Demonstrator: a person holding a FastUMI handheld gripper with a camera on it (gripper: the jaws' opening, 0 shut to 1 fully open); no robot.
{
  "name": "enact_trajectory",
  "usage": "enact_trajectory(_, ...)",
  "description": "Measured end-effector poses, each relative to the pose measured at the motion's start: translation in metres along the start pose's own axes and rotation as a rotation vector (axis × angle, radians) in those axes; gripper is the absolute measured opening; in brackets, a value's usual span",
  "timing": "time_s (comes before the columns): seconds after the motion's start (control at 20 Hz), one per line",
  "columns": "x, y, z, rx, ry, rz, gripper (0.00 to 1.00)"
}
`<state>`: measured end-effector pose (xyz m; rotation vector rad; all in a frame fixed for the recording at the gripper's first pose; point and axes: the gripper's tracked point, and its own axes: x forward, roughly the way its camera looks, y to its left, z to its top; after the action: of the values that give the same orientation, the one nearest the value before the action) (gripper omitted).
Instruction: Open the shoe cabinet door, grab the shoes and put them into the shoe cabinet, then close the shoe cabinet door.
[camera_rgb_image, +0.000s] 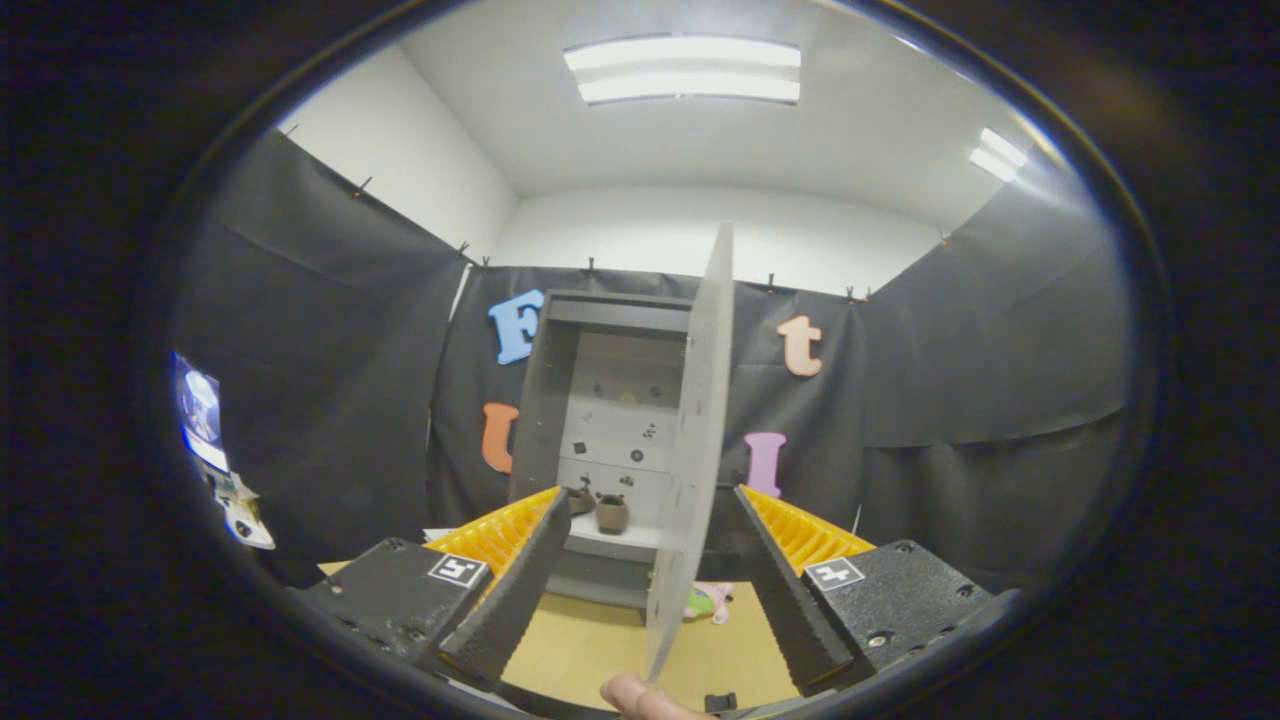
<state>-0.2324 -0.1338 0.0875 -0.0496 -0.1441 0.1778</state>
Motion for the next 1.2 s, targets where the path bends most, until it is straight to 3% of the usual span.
enact_trajectory(0.4, -0.005, -0.122, -0.018, 0.091, 0.018, -0.138, 1.00)
enact_trajectory(0.7, 0.044, -0.190, -0.055, 0.083, 0.091, -0.111, 1.00)
enact_trajectory(0.9, 0.088, -0.262, -0.078, 0.070, 0.118, -0.254, 1.00)
enact_trajectory(1.2, 0.147, -0.270, -0.122, 0.005, 0.228, -0.196, 1.00)
